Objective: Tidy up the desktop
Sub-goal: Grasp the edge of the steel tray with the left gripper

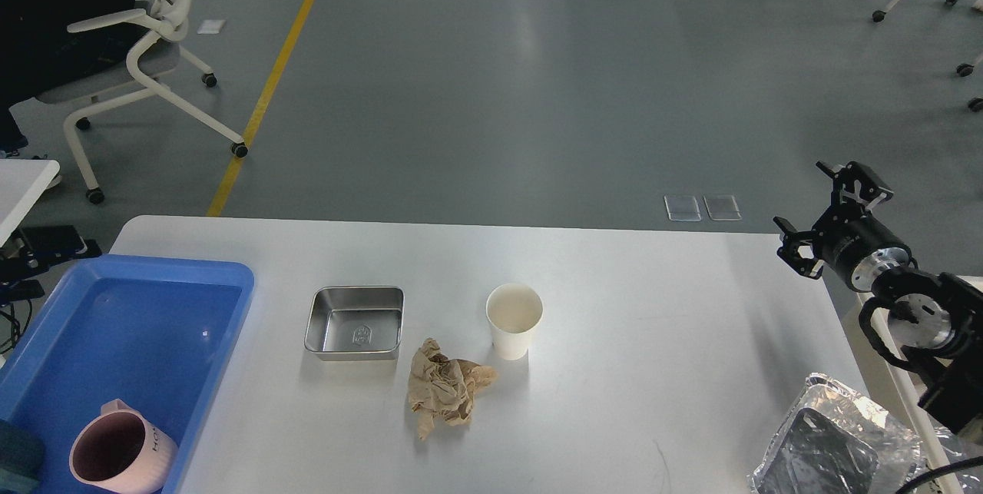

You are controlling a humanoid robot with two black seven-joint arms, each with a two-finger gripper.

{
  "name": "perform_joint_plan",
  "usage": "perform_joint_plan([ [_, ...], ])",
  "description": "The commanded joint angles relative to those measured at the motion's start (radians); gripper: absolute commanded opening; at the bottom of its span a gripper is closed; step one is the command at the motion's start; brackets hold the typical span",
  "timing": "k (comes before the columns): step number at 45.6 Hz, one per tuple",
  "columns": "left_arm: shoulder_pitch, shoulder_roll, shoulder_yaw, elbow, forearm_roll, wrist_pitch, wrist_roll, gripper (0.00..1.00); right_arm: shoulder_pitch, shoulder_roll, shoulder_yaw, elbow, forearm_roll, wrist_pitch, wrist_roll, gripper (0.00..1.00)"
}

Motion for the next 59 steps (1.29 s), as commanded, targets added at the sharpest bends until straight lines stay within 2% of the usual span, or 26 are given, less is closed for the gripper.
perform_joint_plan([
  [1, -0.001, -0.117, -0.001, 0.060, -0.015, -0.022, 0.111, 0.98, -0.005, 0.000, 0.000, 0.001, 0.000, 0.000, 0.000, 1.00],
  [5, -0.001, -0.177, -0.003, 0.085, -0.015, -0.025, 0.167, 0.98, -0.008, 0.000, 0.000, -0.001, 0.000, 0.000, 0.000, 1.00],
  [8, -0.003, -0.217, 0.000, 0.087, -0.015, -0.025, 0.182, 0.98, -0.008, 0.000, 0.000, -0.004, 0.000, 0.000, 0.000, 1.00],
  [14, -0.026, -0.259, 0.002, 0.087, -0.008, -0.026, 0.193, 0.98, -0.008, 0.000, -0.002, -0.004, 0.000, 0.000, 0.000, 1.00],
  [21, -0.069, -0.303, 0.005, 0.087, 0.001, -0.068, 0.196, 0.98, -0.008, 0.000, 0.000, -0.004, 0.000, 0.000, 0.000, 1.00],
  [29, -0.118, -0.331, 0.063, 0.087, 0.001, -0.085, 0.219, 0.98, -0.010, -0.001, -0.002, -0.006, 0.000, 0.000, 0.000, 1.00],
  [36, -0.126, -0.377, 0.107, 0.091, 0.002, -0.082, 0.220, 0.98, -0.012, -0.003, 0.000, -0.006, 0.000, 0.000, 0.000, 1.00],
  [50, -0.123, -0.507, 0.132, 0.174, 0.002, -0.074, 0.234, 0.98, -0.015, -0.020, 0.000, -0.006, 0.000, 0.001, 0.000, 1.00],
  [55, -0.120, -0.550, 0.134, 0.217, 0.001, -0.074, 0.259, 0.98, -0.019, -0.023, -0.002, -0.007, 0.000, 0.001, 0.000, 1.00],
  [59, -0.115, -0.573, 0.134, 0.237, 0.001, -0.072, 0.262, 0.98, -0.021, -0.023, -0.002, -0.007, 0.000, 0.001, 0.000, 1.00],
])
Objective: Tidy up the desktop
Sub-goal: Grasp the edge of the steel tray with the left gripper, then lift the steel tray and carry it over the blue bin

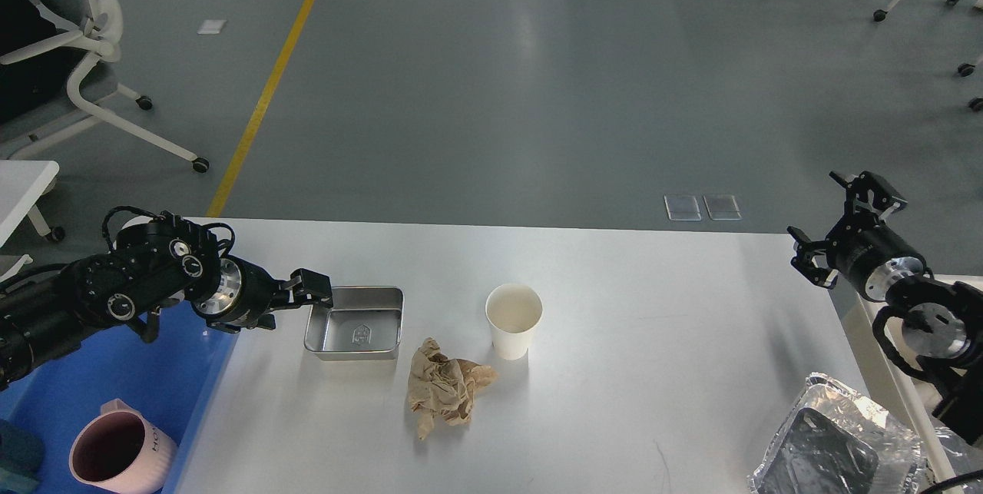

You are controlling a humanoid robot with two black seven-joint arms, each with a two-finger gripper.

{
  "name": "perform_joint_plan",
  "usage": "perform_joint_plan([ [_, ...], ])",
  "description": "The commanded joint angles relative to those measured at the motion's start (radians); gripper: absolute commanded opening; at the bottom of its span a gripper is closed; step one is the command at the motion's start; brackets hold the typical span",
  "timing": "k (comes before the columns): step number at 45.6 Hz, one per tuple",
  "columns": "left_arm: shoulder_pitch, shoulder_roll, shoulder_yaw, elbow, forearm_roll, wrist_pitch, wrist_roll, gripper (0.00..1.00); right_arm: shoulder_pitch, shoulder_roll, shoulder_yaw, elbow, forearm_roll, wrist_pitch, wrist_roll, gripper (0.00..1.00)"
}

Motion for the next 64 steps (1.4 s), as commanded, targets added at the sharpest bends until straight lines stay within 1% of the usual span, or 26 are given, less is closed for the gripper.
perform_joint_plan([
  [1, 0.007, -0.037, 0.000, 0.029, -0.001, 0.003, 0.009, 0.98, -0.003, -0.001, -0.001, -0.001, 0.000, 0.000, 0.000, 1.00],
  [9, 0.010, -0.049, 0.000, 0.038, 0.000, 0.014, 0.009, 0.97, -0.007, -0.001, -0.001, -0.001, 0.000, 0.000, 0.002, 1.00],
  [13, 0.012, -0.077, 0.000, 0.070, 0.000, 0.029, 0.010, 0.97, -0.007, 0.001, -0.001, -0.001, 0.000, 0.000, 0.002, 1.00],
  [20, 0.013, -0.105, 0.003, 0.107, 0.000, 0.029, 0.010, 0.97, -0.007, 0.002, -0.001, -0.003, 0.000, 0.000, 0.002, 1.00],
  [23, 0.013, -0.105, 0.020, 0.112, 0.000, 0.032, 0.009, 0.95, -0.007, 0.001, -0.001, -0.003, 0.000, 0.000, 0.002, 1.00],
  [26, 0.012, -0.106, 0.055, 0.116, 0.000, 0.041, 0.004, 0.88, -0.007, 0.001, -0.001, -0.003, 0.000, 0.000, 0.002, 1.00],
  [27, 0.012, -0.106, 0.066, 0.118, -0.001, 0.044, -0.001, 0.84, -0.007, -0.001, -0.001, -0.003, -0.001, 0.000, 0.002, 1.00],
  [29, 0.010, -0.105, 0.086, 0.116, -0.001, 0.049, -0.007, 0.69, -0.007, -0.001, -0.001, -0.003, 0.000, 0.000, 0.002, 1.00],
  [31, 0.007, -0.106, 0.105, 0.116, 0.005, 0.049, -0.005, 0.47, -0.007, -0.001, 0.001, -0.003, 0.000, 0.000, 0.002, 1.00],
  [32, 0.006, -0.106, 0.112, 0.116, 0.012, 0.049, 0.002, 0.39, -0.007, -0.001, 0.001, -0.003, 0.000, 0.000, 0.002, 1.00],
  [33, 0.004, -0.109, 0.118, 0.116, 0.017, 0.049, 0.002, 0.36, -0.007, -0.001, -0.001, -0.003, 0.000, 0.000, 0.002, 1.00],
  [35, 0.003, -0.115, 0.122, 0.116, 0.019, 0.044, 0.001, 0.34, -0.007, -0.001, 0.001, -0.003, 0.000, 0.000, 0.002, 1.00],
  [37, 0.002, -0.118, 0.123, 0.118, 0.019, 0.044, 0.001, 0.31, -0.009, -0.002, -0.001, -0.003, 0.000, 0.000, 0.002, 1.00],
  [40, 0.002, -0.123, 0.123, 0.118, 0.023, 0.047, 0.006, 0.20, -0.009, -0.002, -0.001, -0.004, 0.000, 0.000, 0.002, 1.00],
  [41, 0.002, -0.129, 0.123, 0.121, 0.022, 0.055, 0.004, 0.13, -0.009, -0.002, -0.001, -0.004, 0.000, 0.000, 0.002, 1.00],
  [42, 0.006, -0.141, 0.123, 0.131, 0.020, 0.064, 0.007, 0.10, -0.010, -0.002, -0.001, -0.004, 0.000, 0.000, 0.002, 1.00],
  [44, 0.003, -0.164, 0.123, 0.167, 0.020, 0.067, 0.001, 0.08, -0.013, -0.002, -0.001, -0.004, 0.000, 0.000, 0.002, 1.00],
  [47, 0.002, -0.181, 0.125, 0.202, 0.020, 0.060, -0.005, 0.00, -0.015, -0.002, 0.001, -0.004, 0.000, 0.000, 0.002, 1.00],
  [61, 0.004, -0.189, 0.128, 0.211, 0.023, 0.066, -0.004, 0.00, -0.020, -0.002, 0.001, -0.004, 0.000, 0.000, 0.002, 1.00],
  [64, 0.001, -0.189, 0.151, 0.211, 0.023, 0.066, -0.005, 0.00, -0.020, -0.002, 0.001, -0.003, 0.000, 0.000, 0.002, 1.00],
])
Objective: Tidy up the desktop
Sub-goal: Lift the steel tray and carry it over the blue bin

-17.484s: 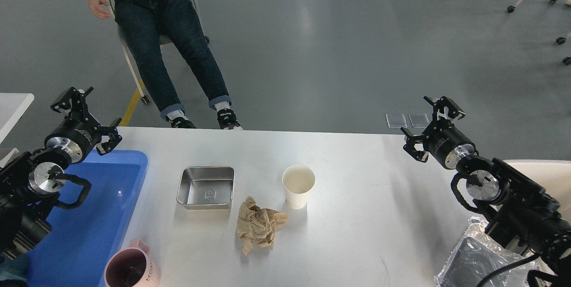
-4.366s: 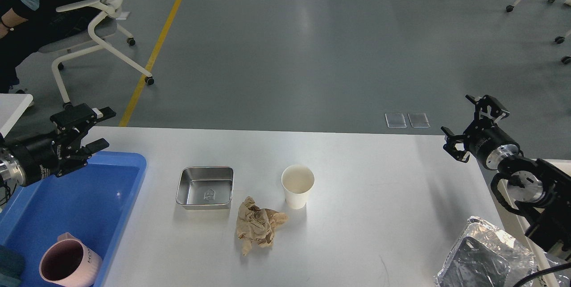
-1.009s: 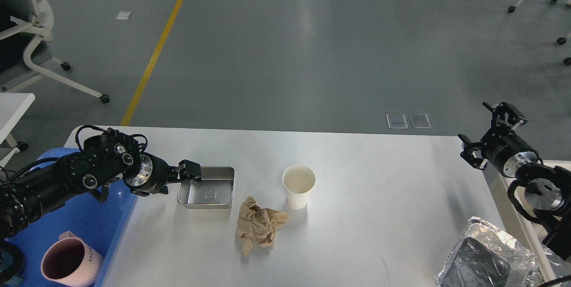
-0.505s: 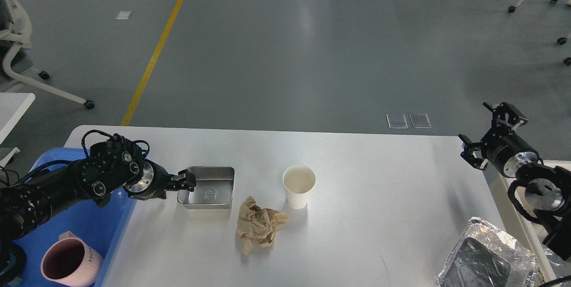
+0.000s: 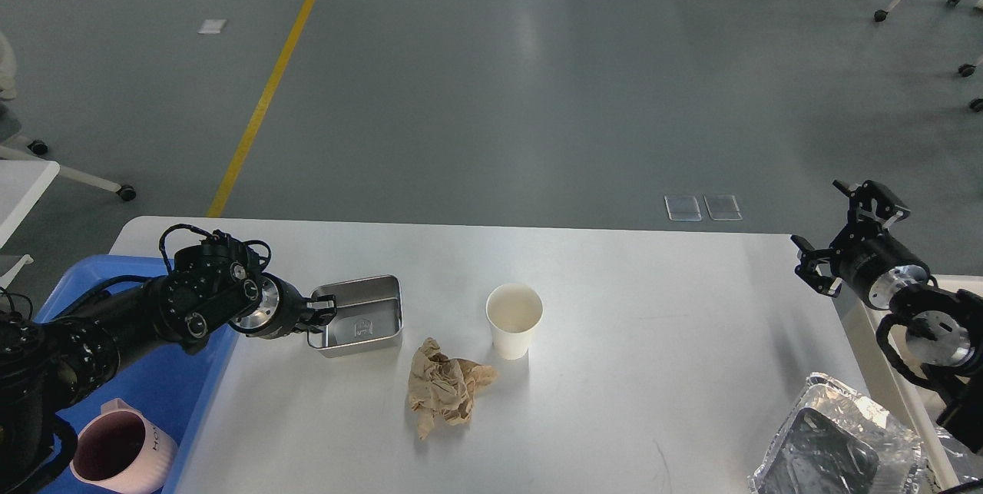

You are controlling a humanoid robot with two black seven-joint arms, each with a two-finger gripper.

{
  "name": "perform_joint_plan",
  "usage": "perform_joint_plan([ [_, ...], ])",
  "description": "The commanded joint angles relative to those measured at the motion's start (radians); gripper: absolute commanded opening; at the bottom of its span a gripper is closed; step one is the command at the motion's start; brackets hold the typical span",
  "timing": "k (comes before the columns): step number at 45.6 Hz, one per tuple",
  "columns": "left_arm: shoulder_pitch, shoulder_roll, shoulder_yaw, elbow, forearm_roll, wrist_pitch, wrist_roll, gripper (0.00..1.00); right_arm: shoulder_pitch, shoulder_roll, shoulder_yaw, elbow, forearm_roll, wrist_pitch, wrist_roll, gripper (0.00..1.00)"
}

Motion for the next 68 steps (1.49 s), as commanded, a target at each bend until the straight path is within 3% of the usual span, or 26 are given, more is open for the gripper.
perform_joint_plan([
  [1, -0.003, 0.002, 0.031, 0.000, 0.000, 0.003, 0.000, 0.00, -0.001, 0.001, 0.001, 0.002, 0.000, 0.000, 0.000, 1.00],
  [17, -0.029, 0.023, 0.053, -0.017, -0.003, -0.050, -0.006, 0.00, -0.002, -0.002, 0.001, 0.002, 0.000, 0.000, 0.000, 1.00],
  [22, -0.037, 0.092, 0.056, -0.056, 0.005, -0.084, -0.032, 0.00, -0.004, -0.020, 0.001, 0.002, 0.000, 0.000, 0.000, 1.00],
  [39, -0.051, 0.632, 0.028, -0.592, 0.023, -0.030, -0.050, 0.00, 0.001, -0.023, 0.001, 0.003, 0.000, 0.000, 0.000, 1.00],
  [45, -0.051, 0.859, -0.027, -0.765, 0.022, -0.035, -0.047, 0.00, 0.006, -0.022, 0.001, 0.006, 0.000, 0.000, 0.000, 1.00],
  [46, -0.051, 0.955, -0.038, -0.830, 0.020, -0.044, -0.047, 0.00, 0.007, -0.023, 0.001, 0.006, 0.000, 0.000, 0.000, 1.00],
  [48, -0.051, 1.037, -0.044, -0.874, 0.020, -0.049, -0.047, 0.00, 0.009, -0.023, 0.001, 0.005, 0.000, 0.000, 0.000, 1.00],
  [56, -0.065, 1.334, -0.136, -0.931, 0.019, -0.176, -0.058, 0.00, 0.009, -0.020, 0.003, 0.009, 0.000, -0.002, 0.000, 1.00],
  [60, -0.065, 1.453, -0.188, -0.925, 0.015, -0.243, -0.104, 0.00, 0.009, -0.019, 0.003, 0.009, 0.000, -0.002, 0.000, 1.00],
  [64, -0.066, 1.523, -0.205, -0.917, 0.015, -0.277, -0.144, 0.00, 0.010, -0.017, 0.003, 0.011, 0.000, 0.000, 0.000, 1.00],
  [68, -0.066, 1.540, -0.205, -0.911, 0.012, -0.274, -0.150, 0.00, 0.015, -0.017, 0.003, 0.014, 0.000, 0.000, 0.000, 1.00],
])
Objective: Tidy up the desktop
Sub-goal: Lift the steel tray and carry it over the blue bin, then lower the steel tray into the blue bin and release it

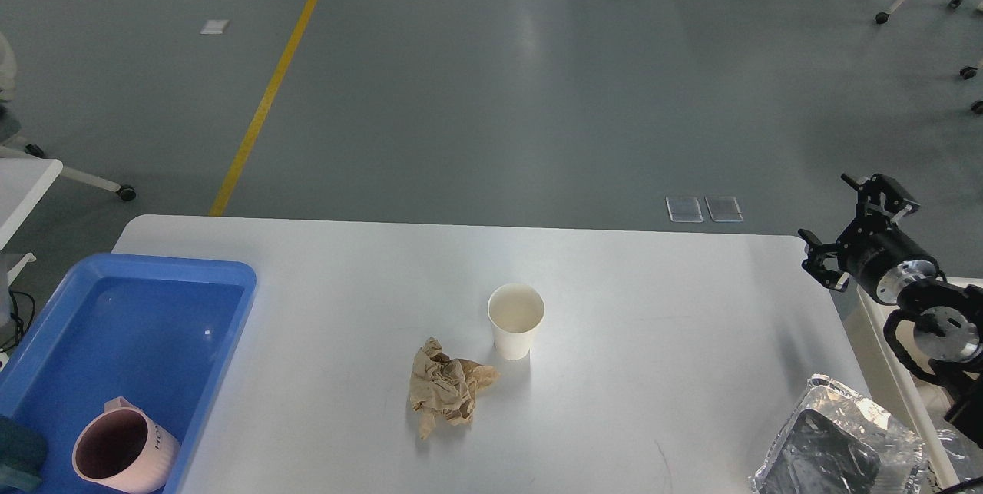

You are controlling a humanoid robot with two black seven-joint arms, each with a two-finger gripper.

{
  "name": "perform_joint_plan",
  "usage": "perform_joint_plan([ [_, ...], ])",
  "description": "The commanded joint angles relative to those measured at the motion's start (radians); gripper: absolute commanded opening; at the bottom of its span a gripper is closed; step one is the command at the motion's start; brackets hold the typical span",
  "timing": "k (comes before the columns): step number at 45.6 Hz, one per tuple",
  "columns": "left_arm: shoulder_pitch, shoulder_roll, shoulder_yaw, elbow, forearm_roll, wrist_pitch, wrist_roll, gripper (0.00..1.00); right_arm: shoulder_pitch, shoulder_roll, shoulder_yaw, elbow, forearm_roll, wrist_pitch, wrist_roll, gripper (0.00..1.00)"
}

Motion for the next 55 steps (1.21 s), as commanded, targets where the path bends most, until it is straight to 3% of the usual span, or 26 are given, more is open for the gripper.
perform_joint_plan([
  [1, -0.001, 0.038, -0.006, 0.011, -0.004, -0.006, -0.018, 0.00, 0.005, 0.000, 0.000, 0.003, 0.000, 0.000, 0.000, 1.00],
  [9, -0.001, -0.029, 0.005, 0.085, -0.012, 0.083, -0.018, 0.00, 0.005, -0.001, 0.000, 0.005, 0.000, 0.001, 0.000, 1.00],
  [21, 0.030, -0.251, 0.020, 0.411, -0.076, 0.179, -0.001, 0.00, 0.004, 0.000, 0.000, 0.003, 0.000, 0.001, 0.000, 1.00],
  [27, 0.064, -0.357, 0.059, 0.517, -0.122, 0.233, -0.006, 0.00, 0.004, 0.003, 0.000, 0.006, 0.000, 0.001, 0.000, 1.00],
  [38, 0.177, -0.543, 0.065, 0.605, -0.207, 0.353, 0.009, 0.00, 0.004, 0.013, 0.000, 0.008, 0.000, 0.000, 0.000, 1.00],
  [51, 0.257, -0.696, 0.068, 0.639, -0.202, 0.417, 0.020, 0.00, 0.005, 0.016, 0.000, 0.009, 0.002, -0.002, 0.000, 1.00],
  [55, 0.277, -0.738, 0.068, 0.639, -0.202, 0.448, 0.043, 0.00, 0.005, 0.014, 0.000, 0.009, 0.002, -0.002, 0.000, 1.00],
])
